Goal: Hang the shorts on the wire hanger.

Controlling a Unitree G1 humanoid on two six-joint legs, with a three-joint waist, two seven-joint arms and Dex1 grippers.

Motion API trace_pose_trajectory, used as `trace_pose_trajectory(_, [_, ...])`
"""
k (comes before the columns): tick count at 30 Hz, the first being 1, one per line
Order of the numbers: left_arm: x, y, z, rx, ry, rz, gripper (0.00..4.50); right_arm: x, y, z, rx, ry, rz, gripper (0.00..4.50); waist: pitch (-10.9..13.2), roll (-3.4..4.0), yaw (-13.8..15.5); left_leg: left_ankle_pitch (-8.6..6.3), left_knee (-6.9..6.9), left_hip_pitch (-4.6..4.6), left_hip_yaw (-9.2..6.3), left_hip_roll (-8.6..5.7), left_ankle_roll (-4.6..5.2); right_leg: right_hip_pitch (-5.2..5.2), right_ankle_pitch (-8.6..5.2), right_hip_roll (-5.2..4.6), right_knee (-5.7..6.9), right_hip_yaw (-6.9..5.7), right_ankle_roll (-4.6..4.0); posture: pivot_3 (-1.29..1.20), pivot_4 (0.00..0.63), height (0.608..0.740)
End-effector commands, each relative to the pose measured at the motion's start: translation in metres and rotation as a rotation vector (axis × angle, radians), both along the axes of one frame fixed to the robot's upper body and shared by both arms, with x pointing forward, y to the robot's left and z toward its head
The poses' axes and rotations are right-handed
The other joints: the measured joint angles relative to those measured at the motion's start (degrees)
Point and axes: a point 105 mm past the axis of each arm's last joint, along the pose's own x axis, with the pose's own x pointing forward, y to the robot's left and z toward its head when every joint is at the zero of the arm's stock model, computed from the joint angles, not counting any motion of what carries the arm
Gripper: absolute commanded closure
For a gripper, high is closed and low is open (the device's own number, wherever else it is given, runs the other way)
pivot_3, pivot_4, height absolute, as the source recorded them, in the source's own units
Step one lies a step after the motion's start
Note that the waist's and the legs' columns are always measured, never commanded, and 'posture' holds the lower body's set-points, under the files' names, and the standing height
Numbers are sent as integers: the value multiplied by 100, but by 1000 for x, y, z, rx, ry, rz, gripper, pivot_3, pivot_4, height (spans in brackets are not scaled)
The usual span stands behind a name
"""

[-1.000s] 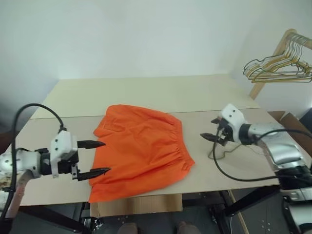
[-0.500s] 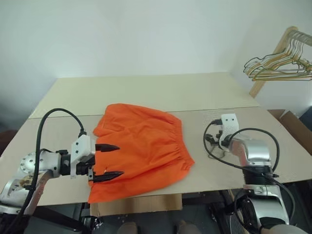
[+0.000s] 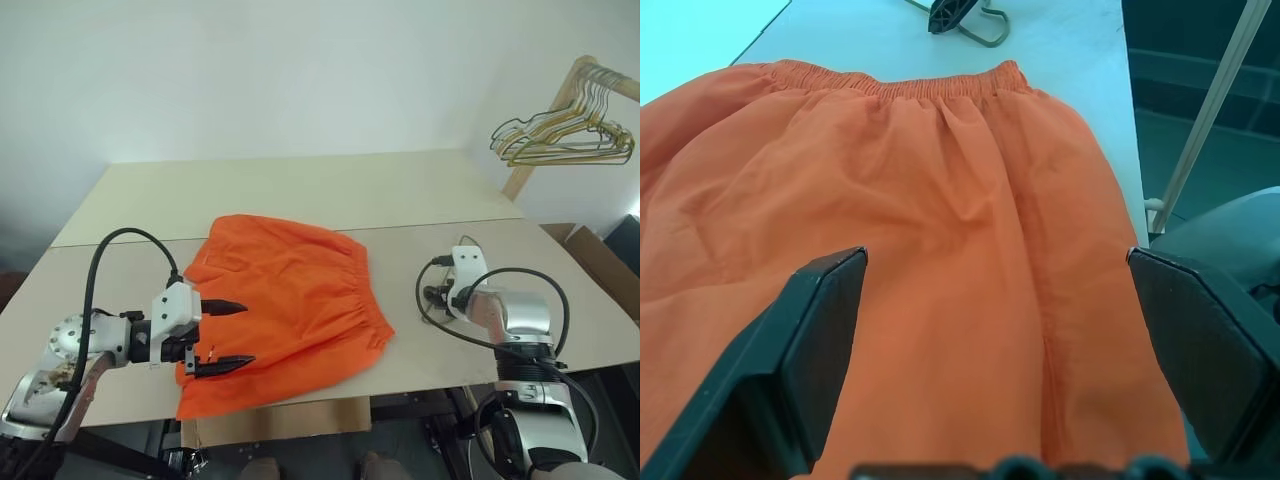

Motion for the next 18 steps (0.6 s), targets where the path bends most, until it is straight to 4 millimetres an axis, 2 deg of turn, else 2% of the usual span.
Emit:
trace_pose_trajectory(1, [0,-1,2,8,-25,-9,0,-8,9,-16,0,77,34,2660,-6,-4,-7,0,-1,0,0,0,0,0,0,0,0,0,0,67,0,740])
trace_pose_trajectory(6, [1,-2,0,10,-27,-11,0,-10,11,-17,-11,88,62,4379,-15,-10,-28,0,-2,1,0,3,0,0,0,2,0,0,0,65,0,740])
trace_pose_trajectory(15, [3,-3,-2,13,-34,-12,0,-10,4,-16,-37,81,54,4447,-19,-14,-24,0,-4,1,-1,3,0,0,-1,3,-2,0,0,62,0,740])
trace_pose_trajectory(18, [3,-3,-2,17,-34,-14,0,-5,3,-7,-8,44,33,4447,-19,-15,-21,0,-4,1,-1,3,0,0,0,2,-2,0,0,61,0,740])
